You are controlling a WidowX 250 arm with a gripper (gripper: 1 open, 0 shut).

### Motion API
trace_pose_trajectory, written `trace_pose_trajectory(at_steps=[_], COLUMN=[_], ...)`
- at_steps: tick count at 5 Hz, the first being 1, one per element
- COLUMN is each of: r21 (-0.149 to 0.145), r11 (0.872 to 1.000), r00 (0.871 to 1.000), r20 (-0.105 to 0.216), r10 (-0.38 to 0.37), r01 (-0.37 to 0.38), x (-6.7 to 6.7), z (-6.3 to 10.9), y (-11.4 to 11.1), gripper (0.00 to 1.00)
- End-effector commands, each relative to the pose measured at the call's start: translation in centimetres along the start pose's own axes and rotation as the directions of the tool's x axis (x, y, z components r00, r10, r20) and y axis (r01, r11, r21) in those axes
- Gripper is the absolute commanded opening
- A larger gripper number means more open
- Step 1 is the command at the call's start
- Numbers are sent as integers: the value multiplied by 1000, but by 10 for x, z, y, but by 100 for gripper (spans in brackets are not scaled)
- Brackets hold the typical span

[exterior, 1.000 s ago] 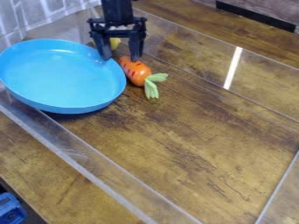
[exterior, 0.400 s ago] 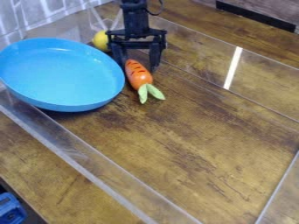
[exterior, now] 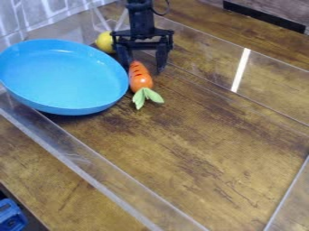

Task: Put the carrot on the blue tray

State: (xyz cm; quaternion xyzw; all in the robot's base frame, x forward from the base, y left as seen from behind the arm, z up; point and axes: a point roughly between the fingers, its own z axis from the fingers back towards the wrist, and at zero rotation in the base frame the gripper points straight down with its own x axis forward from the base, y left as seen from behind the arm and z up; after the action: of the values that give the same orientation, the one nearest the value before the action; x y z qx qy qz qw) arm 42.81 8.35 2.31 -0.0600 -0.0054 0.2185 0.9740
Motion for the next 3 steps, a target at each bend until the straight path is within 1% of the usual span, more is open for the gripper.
trace_pose_trajectory(at_steps=[1,2,3], r21=[14,26,33], r11=[1000,999,999], r00=[999,999,999], r20=[32,35,36], r10=[7,25,23], r01=[-8,-26,-25], x=[3,7,10], z=[8,5,4], y=[-6,-9,-6], gripper=[100,0,0])
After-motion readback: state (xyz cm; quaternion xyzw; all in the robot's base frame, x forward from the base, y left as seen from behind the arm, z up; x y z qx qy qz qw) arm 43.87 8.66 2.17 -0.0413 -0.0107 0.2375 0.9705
